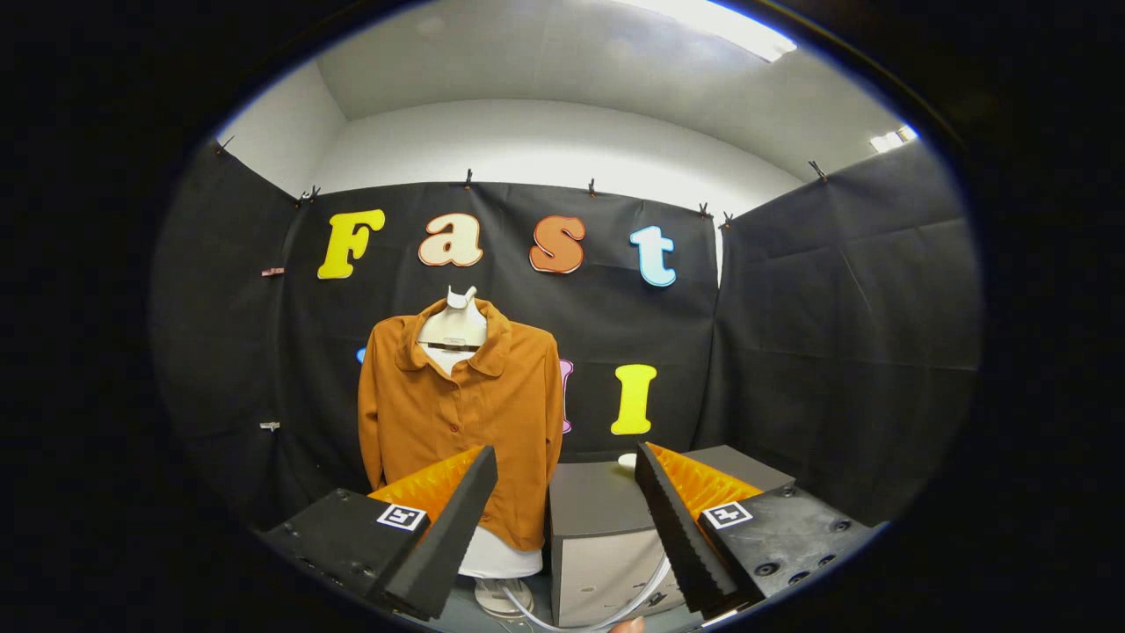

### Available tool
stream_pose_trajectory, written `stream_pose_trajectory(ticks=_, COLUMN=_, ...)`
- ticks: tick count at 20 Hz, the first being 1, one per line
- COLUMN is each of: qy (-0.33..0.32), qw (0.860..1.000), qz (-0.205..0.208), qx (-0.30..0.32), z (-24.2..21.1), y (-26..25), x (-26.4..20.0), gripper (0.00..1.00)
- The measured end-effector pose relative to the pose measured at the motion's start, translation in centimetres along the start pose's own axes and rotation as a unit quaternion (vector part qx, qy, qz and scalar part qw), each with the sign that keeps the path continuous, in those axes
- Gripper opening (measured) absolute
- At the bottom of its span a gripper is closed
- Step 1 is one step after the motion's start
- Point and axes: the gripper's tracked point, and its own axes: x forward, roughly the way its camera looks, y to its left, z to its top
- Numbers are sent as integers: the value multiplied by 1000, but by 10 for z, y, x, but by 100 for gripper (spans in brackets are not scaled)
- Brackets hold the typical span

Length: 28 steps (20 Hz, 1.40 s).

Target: Iron the clothes twice with a garment steamer, once on the left side and once on the right side.

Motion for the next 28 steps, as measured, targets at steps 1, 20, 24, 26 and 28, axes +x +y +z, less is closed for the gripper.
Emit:
stream_pose_trajectory(ticks=1, qy=1, qw=1000, qz=0, qx=1, z=-1, y=-1, x=-1, gripper=98)
stream_pose_trajectory(ticks=20, qy=226, qw=974, qz=-16, qx=29, z=-111, y=-120, x=132, gripper=98)
stream_pose_trajectory(ticks=24, qy=305, qw=952, qz=-11, qx=16, z=-172, y=-154, x=180, gripper=99)
stream_pose_trajectory(ticks=26, qy=337, qw=941, qz=-10, qx=17, z=-201, y=-168, x=199, gripper=100)
stream_pose_trajectory(ticks=28, qy=369, qw=929, qz=-2, qx=15, z=-234, y=-176, x=214, gripper=99)
